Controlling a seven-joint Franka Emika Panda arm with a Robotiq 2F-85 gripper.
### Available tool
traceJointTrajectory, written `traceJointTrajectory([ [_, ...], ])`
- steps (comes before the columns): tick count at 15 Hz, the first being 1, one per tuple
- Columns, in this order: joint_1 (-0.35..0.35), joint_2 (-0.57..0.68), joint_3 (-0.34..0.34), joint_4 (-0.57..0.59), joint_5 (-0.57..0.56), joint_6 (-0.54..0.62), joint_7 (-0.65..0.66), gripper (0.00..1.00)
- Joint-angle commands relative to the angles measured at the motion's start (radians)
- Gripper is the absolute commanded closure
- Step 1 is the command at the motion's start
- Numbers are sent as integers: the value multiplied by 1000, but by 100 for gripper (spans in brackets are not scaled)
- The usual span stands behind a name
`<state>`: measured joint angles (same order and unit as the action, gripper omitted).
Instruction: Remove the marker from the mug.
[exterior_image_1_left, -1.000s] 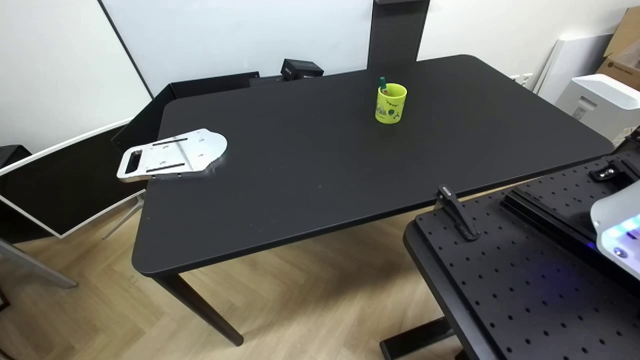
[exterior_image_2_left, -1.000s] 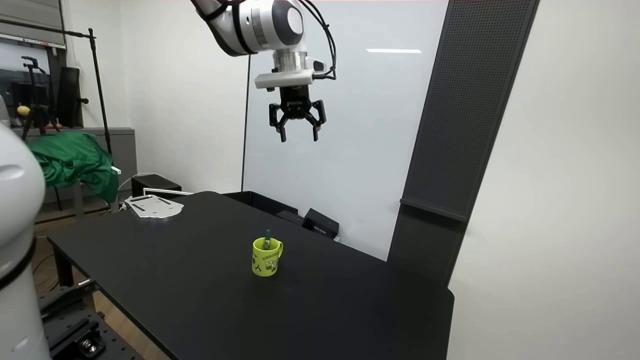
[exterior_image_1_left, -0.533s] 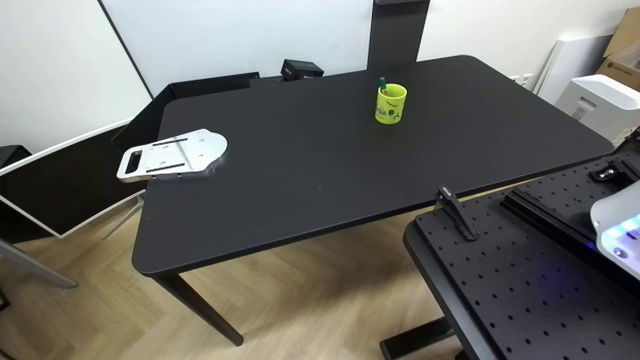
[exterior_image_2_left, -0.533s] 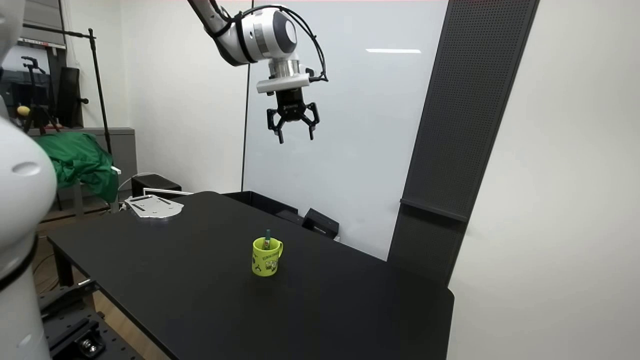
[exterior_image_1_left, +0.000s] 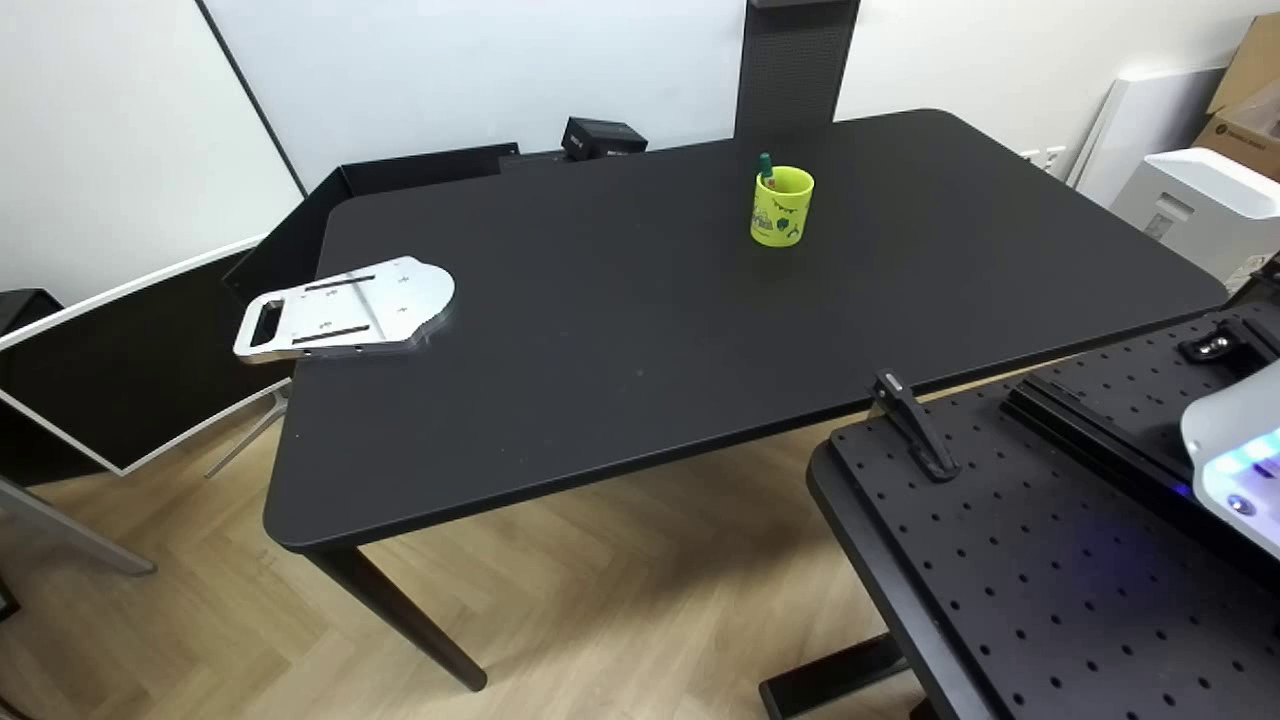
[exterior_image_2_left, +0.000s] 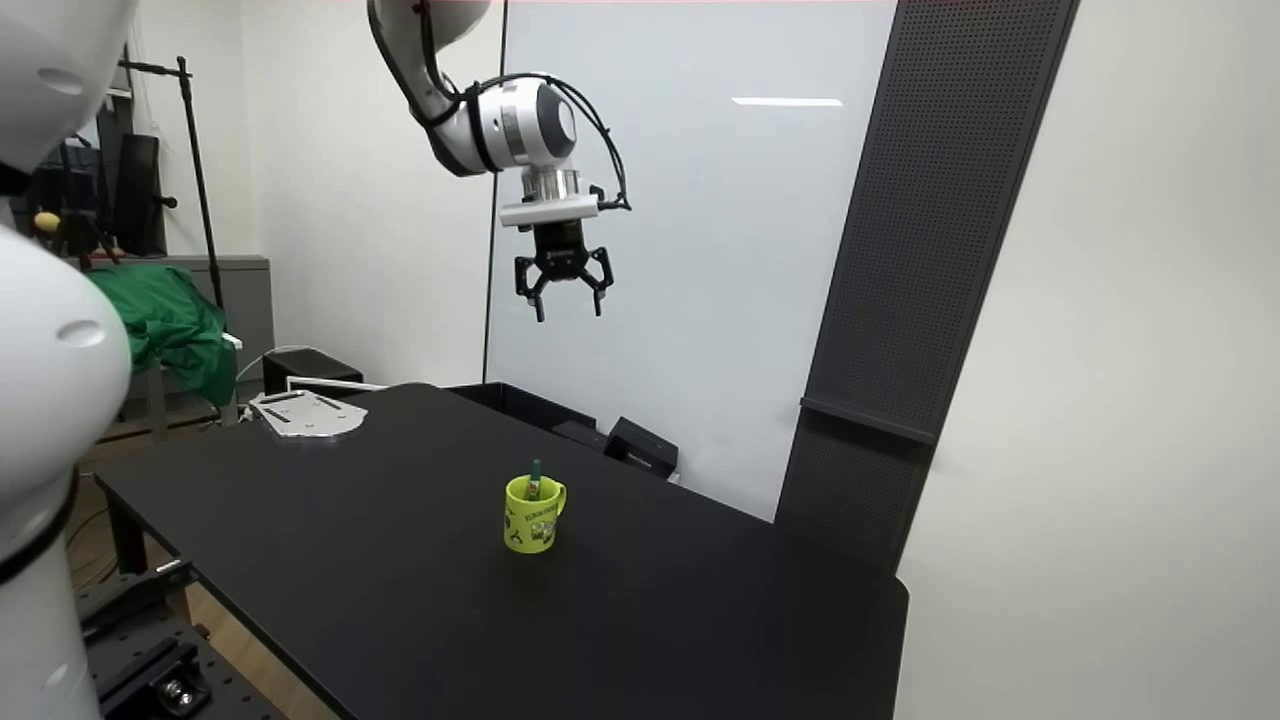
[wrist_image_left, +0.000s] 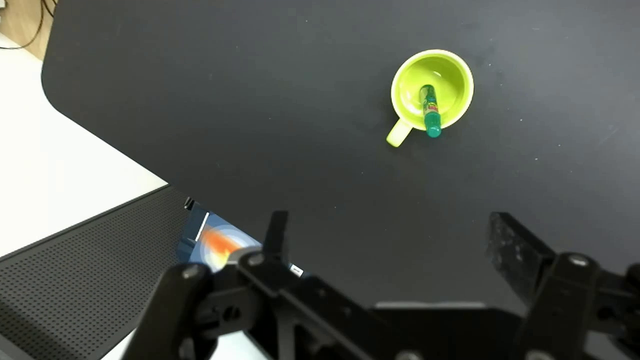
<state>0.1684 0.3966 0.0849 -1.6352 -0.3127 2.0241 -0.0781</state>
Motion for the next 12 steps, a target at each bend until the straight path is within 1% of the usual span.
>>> traceJointTrajectory([
  [1, 9, 85, -1, 101, 10, -43, -4, 0],
  [6, 17, 170, -5, 178, 30, -76, 7, 0],
  [7, 13, 124, -5, 102, 18, -27, -4, 0],
  [12, 14, 155, -6, 137, 23, -43, -5, 0],
])
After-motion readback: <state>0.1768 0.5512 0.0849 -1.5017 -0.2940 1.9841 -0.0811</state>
